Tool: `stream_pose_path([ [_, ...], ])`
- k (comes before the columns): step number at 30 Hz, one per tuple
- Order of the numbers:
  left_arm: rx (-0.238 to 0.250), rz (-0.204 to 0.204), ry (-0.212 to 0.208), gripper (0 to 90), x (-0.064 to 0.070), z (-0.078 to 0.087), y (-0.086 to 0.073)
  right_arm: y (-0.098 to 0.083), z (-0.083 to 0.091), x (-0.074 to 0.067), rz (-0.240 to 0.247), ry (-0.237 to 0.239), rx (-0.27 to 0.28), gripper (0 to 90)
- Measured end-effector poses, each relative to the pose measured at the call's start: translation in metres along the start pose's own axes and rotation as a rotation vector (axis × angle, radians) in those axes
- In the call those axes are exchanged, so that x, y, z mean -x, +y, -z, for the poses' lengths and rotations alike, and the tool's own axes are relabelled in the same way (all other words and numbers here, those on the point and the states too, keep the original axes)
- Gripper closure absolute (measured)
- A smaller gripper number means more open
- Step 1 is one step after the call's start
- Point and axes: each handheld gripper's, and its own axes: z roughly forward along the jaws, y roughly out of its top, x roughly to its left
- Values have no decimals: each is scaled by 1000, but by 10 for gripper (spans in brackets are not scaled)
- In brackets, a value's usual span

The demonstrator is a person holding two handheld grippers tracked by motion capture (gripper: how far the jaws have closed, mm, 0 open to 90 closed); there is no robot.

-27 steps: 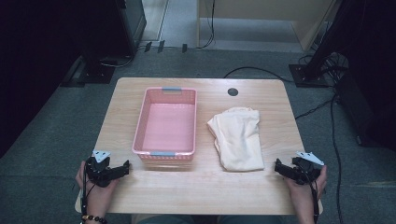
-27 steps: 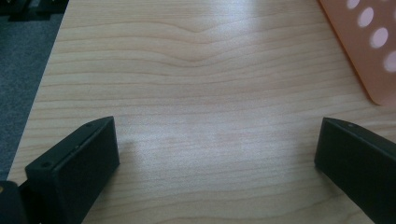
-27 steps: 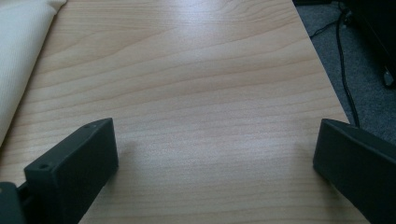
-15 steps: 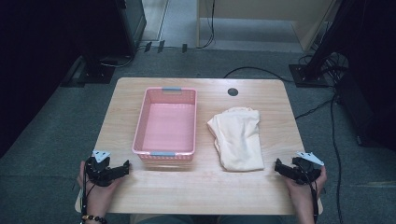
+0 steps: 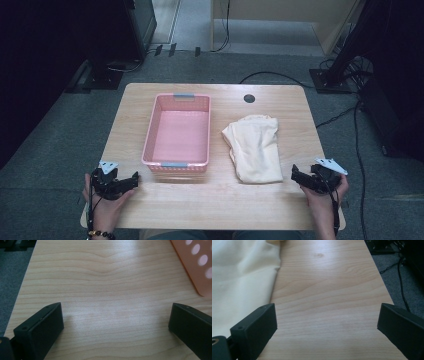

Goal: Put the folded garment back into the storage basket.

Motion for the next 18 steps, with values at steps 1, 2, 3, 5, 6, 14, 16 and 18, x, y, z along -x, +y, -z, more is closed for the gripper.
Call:
stream_pose_path([
  [1, 0, 0, 0, 0, 0, 0, 0, 1, 1, -4, 12, -3, -4, 15],
  [2, 0, 0, 0, 0, 0, 0, 0, 2, 2, -7, 23, -3, -6, 13],
  [3, 0, 0, 0, 0, 0, 0, 0, 3, 2, -10, 24, 3, -5, 13],
  [5, 0, 0, 0, 0, 0, 0, 0, 5, 2, -15, 29, 10, -5, 13],
  [6, 1, 0, 0, 0, 0, 0, 0, 6, 2, -17, 37, 10, -3, 13],
  [14, 1, 0, 0, 0, 0, 0, 0, 12, -1, -33, 42, 23, 5, 13],
  [16, 0, 0, 0, 0, 0, 0, 0, 14, -3, -38, 43, 29, 6, 11],
  [18, 0, 1, 1, 0, 0, 0, 0, 15, -4, -43, 41, 15, 6, 10],
])
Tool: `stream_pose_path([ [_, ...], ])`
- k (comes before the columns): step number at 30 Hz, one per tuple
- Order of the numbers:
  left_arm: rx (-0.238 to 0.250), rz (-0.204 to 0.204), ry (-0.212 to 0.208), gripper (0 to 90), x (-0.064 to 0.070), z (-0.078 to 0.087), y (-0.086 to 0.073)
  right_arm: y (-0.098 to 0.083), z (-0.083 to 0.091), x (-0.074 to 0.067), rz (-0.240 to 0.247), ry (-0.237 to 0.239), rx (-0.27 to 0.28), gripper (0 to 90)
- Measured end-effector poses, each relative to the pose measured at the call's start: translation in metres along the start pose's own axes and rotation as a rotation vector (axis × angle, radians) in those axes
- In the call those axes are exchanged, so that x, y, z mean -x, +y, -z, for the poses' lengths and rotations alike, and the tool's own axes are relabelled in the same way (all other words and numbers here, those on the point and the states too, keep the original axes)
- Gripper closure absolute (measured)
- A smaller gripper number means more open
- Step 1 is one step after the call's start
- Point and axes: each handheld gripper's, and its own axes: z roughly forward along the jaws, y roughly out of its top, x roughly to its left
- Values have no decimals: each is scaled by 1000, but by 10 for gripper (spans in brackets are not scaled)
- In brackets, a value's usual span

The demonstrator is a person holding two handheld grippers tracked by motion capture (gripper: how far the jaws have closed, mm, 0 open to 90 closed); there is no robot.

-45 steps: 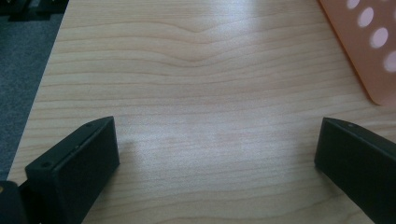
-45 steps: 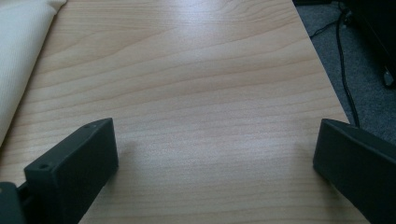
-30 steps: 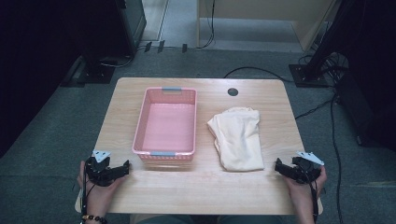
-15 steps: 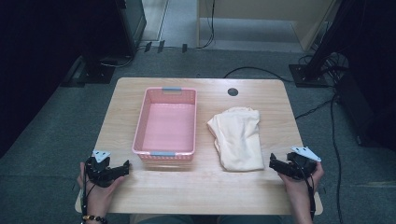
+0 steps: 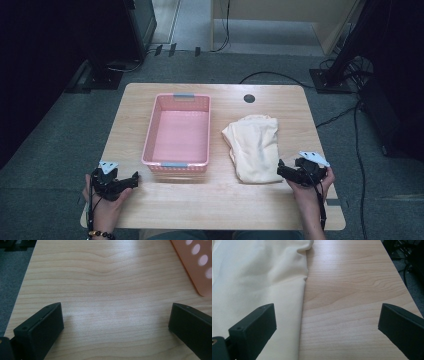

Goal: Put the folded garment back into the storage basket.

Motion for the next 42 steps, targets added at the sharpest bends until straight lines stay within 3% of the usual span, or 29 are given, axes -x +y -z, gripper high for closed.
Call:
stream_pose_path([
  [23, 0, 0, 0, 0, 0, 0, 0, 16, -9, -38, 24, 67, 9, 5],
  [42, 0, 0, 0, 0, 0, 0, 0, 24, -24, -73, 39, 112, -14, 16],
])
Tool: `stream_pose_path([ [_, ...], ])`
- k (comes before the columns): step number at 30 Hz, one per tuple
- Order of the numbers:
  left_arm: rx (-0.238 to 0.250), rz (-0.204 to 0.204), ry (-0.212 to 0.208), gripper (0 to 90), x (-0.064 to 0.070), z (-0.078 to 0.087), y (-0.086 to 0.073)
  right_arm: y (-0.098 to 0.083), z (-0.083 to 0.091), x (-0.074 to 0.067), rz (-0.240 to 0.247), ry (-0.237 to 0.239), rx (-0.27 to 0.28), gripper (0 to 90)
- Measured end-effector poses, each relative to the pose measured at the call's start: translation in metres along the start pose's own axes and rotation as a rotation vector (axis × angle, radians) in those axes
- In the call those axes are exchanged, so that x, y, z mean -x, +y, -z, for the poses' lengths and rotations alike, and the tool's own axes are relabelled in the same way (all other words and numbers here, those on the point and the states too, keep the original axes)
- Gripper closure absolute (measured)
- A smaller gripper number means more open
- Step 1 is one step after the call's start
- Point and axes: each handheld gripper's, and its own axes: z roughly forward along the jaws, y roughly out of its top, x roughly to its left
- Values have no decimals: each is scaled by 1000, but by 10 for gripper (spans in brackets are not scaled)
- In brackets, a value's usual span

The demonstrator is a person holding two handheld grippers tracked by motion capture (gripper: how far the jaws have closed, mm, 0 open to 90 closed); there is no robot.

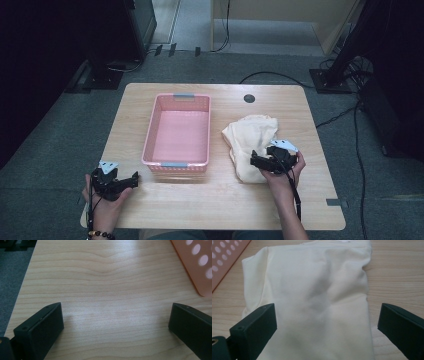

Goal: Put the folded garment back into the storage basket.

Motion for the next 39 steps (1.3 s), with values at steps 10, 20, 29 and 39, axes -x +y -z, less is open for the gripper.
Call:
stream_pose_path([
  [10, 0, 0, 0, 0, 0, 0, 0, 3, -9, -10, 0, 23, -12, 15],
  [20, 0, 0, 0, 0, 0, 0, 0, 3, -21, -18, -3, 57, -32, 15],
  [29, 0, 0, 0, 0, 0, 0, 0, 5, -31, -24, -2, 61, -45, 14],
  [39, 0, 0, 0, 0, 0, 0, 0, 6, -40, -28, 8, 55, -51, 16],
])
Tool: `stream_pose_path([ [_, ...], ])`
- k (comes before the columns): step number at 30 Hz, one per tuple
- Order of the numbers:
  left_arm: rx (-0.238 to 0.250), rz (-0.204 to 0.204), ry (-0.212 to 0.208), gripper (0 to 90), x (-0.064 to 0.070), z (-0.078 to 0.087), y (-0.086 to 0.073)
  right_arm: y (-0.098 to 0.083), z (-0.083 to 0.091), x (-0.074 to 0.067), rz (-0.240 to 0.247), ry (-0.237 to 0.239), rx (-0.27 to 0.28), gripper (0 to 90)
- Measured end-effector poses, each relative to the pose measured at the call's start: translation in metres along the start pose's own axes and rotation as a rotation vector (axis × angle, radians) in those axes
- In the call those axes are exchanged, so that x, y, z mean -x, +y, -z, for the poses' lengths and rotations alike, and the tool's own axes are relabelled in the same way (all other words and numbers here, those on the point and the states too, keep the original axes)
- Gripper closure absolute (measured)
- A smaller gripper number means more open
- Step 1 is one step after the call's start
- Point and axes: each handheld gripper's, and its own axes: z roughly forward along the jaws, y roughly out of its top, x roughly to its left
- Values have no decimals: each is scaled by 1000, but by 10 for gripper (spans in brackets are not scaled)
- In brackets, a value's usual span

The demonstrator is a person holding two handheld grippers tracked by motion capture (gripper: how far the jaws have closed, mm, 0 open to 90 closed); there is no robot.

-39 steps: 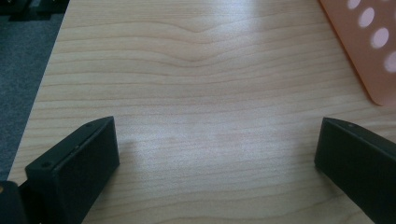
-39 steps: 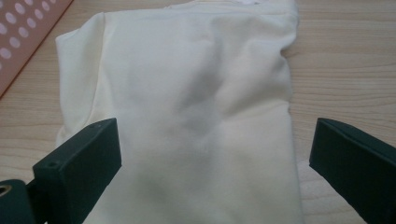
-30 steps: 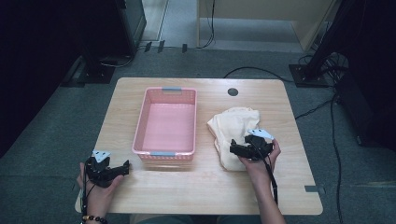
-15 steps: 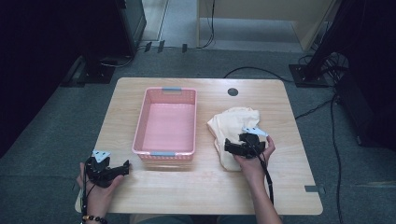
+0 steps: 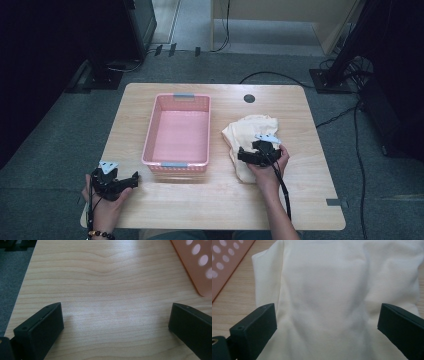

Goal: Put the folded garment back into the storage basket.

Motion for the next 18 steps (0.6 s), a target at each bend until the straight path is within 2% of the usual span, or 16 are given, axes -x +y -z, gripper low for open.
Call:
stream_pose_path([
  [8, 0, 0, 0, 0, 0, 0, 0, 0, -7, -4, -14, -28, -2, 0],
  [11, 0, 0, 0, 0, 0, 0, 0, -1, -8, -6, -11, -59, 28, 0],
  [12, 0, 0, 0, 0, 0, 0, 0, -1, -10, -6, -12, -51, 16, 0],
  [16, 0, 0, 0, 0, 0, 0, 0, -7, -20, -7, -11, -64, -12, 0],
  [18, 0, 0, 0, 0, 0, 0, 0, -9, -21, -7, -9, -67, -3, 0],
])
